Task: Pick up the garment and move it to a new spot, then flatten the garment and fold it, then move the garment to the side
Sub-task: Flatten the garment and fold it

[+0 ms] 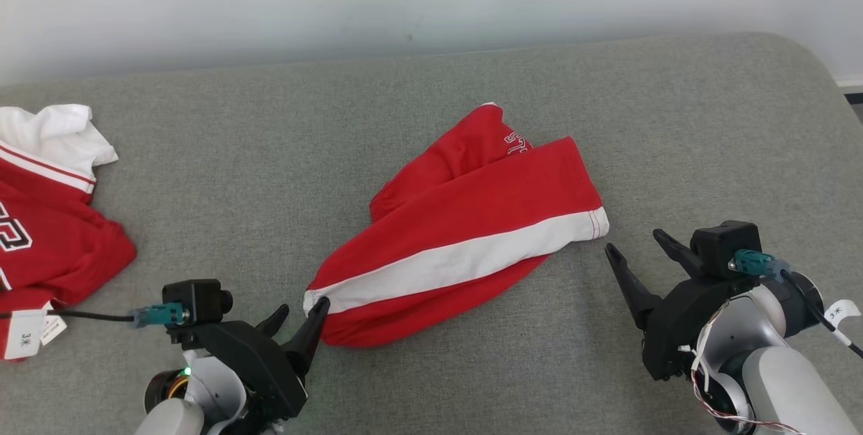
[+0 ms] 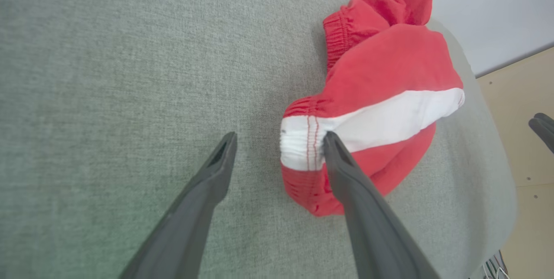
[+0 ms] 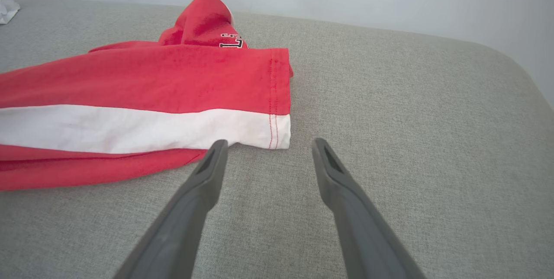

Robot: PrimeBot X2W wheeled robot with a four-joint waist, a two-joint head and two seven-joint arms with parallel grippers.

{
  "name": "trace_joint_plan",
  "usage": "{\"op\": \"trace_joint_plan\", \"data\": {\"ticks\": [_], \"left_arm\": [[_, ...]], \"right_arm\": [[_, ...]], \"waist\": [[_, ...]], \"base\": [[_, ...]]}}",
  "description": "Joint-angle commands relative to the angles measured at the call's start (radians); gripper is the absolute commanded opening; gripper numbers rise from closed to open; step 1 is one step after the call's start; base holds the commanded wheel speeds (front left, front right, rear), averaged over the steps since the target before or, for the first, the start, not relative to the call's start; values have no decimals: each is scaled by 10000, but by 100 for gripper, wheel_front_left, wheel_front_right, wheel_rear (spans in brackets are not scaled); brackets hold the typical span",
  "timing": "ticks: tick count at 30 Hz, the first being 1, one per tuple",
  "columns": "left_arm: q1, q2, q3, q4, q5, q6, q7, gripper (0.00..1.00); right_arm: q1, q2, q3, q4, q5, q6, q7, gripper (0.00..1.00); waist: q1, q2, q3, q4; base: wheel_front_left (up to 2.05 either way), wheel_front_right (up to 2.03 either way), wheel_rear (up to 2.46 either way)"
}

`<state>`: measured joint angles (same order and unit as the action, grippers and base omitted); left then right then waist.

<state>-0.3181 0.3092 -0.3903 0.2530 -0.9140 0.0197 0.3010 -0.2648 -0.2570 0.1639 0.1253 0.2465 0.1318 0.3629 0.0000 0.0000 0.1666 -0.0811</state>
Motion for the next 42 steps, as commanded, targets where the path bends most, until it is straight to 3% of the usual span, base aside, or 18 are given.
{"op": "trace_joint_plan", "data": {"ticks": [1,3,4,6,7,8,24,31,40,41,42], "left_arm": [[71,-17,-39,-12,12,40,23,100],[4,-83,-90,17,-36,8,77,100],[-22,-88,-108,36,-61,-15,94,76],[-63,-79,-132,38,-80,-66,134,43],[-83,-72,-142,12,-62,-100,105,15],[-101,-59,-153,-27,-6,-107,51,0],[548,-186,-606,-866,1015,48,-1325,0],[224,-275,-740,-797,1117,-9,-1324,0],[-163,-387,-888,-613,1212,-83,-1316,0],[-163,-404,-915,-596,1214,-97,-1317,0],[-188,-417,-939,-577,1219,-89,-1321,0]], "right_arm": [[-44,-61,4,20,31,-22,7,100],[-116,-59,68,34,68,-22,12,100],[-154,-64,98,47,88,-22,18,100],[-237,-83,170,64,116,-22,39,100],[-267,-99,192,76,124,-22,30,100],[-275,-116,213,89,153,-22,24,100],[-770,-161,19,878,65,-22,-267,100],[-1466,10,-359,2044,-175,-22,-247,100],[-2278,77,109,3699,372,-22,-274,98],[-2327,64,151,3855,374,-22,-257,77],[-2380,65,179,4004,400,-22,-270,45]], "waist": [[0,0,41,26],[0,0,74,26],[0,0,88,20],[0,0,134,3],[0,0,155,-1],[0,0,173,0],[0,0,641,335],[0,0,897,570],[0,0,1054,814],[0,0,1060,834],[0,0,1063,858]], "base": [[0,0,0],[0,0,0],[0,0,0],[0,0,0],[0,0,0],[0,0,0],[0,0,0],[0,0,0],[0,0,0],[0,0,0],[0,0,0]]}}
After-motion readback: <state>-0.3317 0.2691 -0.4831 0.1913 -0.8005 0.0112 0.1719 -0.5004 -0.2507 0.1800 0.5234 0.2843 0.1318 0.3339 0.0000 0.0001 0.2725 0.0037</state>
